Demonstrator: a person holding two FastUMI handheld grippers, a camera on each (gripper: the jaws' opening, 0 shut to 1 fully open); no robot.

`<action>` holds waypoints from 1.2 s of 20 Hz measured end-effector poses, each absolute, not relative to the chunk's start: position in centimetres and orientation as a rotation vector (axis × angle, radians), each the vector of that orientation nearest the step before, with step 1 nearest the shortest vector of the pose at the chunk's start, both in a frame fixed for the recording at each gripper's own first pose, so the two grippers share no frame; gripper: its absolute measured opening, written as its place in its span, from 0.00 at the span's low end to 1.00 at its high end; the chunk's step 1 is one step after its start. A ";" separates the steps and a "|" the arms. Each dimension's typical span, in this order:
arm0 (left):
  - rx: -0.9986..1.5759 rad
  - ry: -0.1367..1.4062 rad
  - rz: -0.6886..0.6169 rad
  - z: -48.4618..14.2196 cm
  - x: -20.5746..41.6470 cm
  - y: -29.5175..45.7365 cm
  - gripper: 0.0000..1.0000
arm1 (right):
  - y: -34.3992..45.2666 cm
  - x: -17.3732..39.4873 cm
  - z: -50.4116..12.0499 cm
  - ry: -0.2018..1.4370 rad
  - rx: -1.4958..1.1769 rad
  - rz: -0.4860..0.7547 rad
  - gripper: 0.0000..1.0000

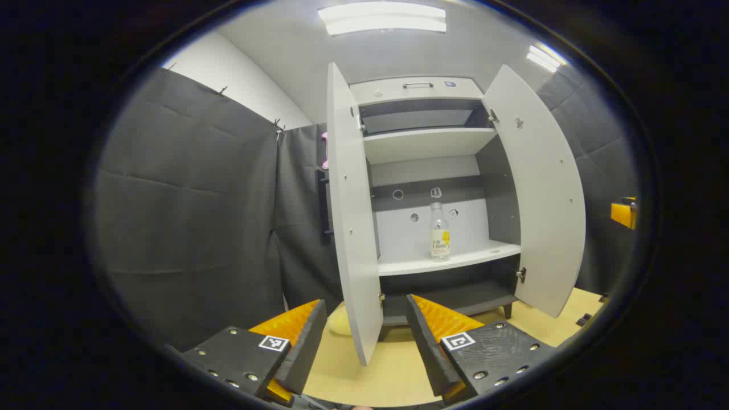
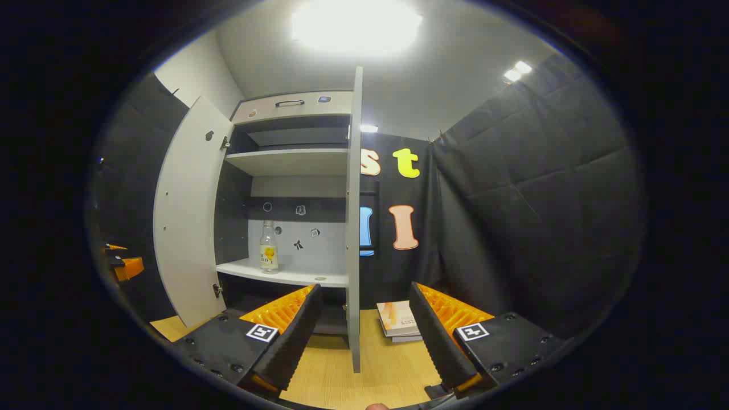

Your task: Grasp the bottle in the cabinet with the left hand and place it on the coaster, then close the right door with the right hand and the left door with the left hand.

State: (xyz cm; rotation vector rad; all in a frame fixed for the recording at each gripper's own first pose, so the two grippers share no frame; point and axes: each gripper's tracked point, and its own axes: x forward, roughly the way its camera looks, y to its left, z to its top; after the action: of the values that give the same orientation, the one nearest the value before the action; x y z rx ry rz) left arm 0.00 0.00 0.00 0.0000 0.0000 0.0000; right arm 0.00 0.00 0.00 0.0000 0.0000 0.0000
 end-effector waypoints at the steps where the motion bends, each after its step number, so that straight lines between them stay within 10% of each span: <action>1: -0.005 0.003 0.003 0.0 -0.1 0.1 0.81 | 0.0 0.1 0.0 -0.001 0.001 0.000 0.98; 24: 0.026 -0.009 0.030 1.4 -1.5 -0.3 0.82 | -3.0 -0.4 -1.5 0.056 -0.006 0.024 0.98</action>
State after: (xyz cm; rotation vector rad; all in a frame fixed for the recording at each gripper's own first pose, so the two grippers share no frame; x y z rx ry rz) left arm -1.45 -0.33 1.42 0.0264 -0.0089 0.0301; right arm -0.35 -3.00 -1.52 -0.0063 0.0559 0.0244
